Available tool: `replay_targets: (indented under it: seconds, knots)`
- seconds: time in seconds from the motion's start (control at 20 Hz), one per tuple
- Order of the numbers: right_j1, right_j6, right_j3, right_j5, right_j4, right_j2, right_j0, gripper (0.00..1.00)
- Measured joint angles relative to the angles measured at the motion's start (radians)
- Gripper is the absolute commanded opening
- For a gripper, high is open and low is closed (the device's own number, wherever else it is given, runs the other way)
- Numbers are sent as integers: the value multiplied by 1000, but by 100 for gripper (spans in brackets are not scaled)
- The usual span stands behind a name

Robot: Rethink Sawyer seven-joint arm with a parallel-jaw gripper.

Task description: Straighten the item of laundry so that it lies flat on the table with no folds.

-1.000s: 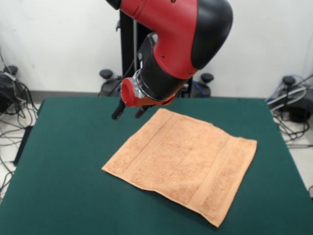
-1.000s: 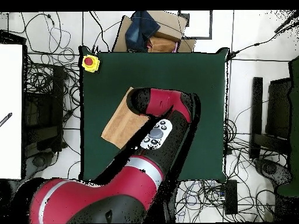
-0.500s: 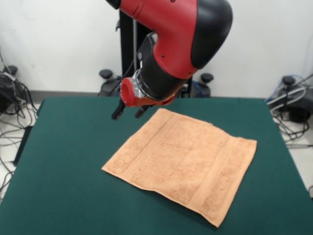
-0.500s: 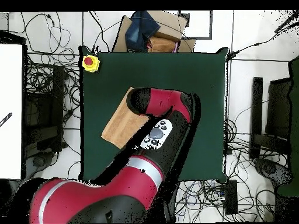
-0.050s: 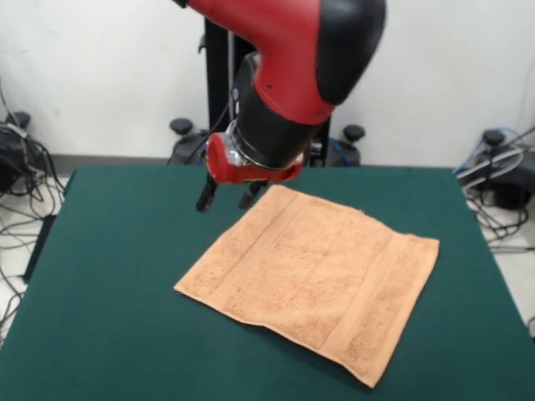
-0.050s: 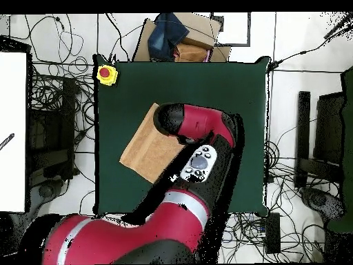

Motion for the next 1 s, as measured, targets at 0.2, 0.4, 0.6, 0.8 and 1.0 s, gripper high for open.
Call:
replay_targets:
  seconds: [0.2,0.4,0.6,0.8,1.0]
  knots:
    - [-83,0,101,-208,4,122,-104,100]
    - [-123,0,166,-368,3,189,-168,100]
    - [-144,0,207,-452,3,228,-194,100]
    - [-153,0,222,-453,3,246,-186,100]
    - [-153,0,223,-453,3,265,-176,100]
